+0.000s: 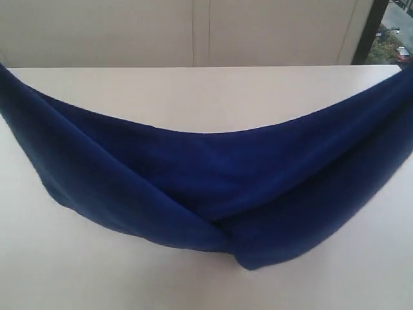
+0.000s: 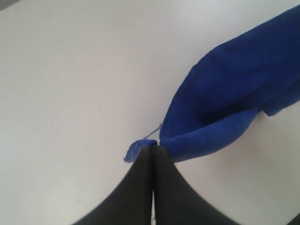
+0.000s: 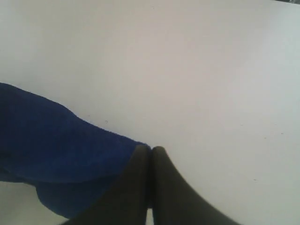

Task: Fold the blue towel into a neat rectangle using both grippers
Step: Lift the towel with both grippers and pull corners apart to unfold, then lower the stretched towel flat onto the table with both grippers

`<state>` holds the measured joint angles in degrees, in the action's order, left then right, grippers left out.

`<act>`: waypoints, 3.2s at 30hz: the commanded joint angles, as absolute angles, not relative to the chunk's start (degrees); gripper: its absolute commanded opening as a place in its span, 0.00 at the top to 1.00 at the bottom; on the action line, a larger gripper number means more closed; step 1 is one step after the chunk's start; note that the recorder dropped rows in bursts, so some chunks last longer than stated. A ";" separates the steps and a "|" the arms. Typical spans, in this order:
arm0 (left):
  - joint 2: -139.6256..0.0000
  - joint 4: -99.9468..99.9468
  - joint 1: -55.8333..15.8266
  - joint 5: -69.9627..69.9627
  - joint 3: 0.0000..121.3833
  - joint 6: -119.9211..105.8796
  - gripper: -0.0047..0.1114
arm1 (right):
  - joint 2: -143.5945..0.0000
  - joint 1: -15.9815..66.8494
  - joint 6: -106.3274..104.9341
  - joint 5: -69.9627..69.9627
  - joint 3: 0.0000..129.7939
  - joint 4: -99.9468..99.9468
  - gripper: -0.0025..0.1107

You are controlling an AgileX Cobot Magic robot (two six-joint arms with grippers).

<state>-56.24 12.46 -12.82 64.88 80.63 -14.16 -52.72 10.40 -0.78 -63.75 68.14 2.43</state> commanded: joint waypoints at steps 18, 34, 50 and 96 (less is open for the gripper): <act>-47.07 2.49 -12.68 64.89 66.77 -0.93 0.96 | -50.93 10.16 5.30 -54.72 61.04 -7.75 0.98; -83.27 -0.52 -12.68 10.43 52.69 2.11 0.96 | -89.02 10.02 24.03 -23.72 58.11 -29.29 0.98; -100.73 2.92 -5.35 -15.63 52.81 2.95 0.96 | -106.04 1.79 27.49 -16.08 67.58 -30.41 0.98; -111.28 1.02 -5.22 -21.88 60.05 1.15 0.45 | -114.92 -1.78 28.74 -11.98 73.53 -30.16 0.59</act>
<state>-112.51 1.04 -5.47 -23.01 59.78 1.22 -115.49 -1.38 28.40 -9.38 73.38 -30.00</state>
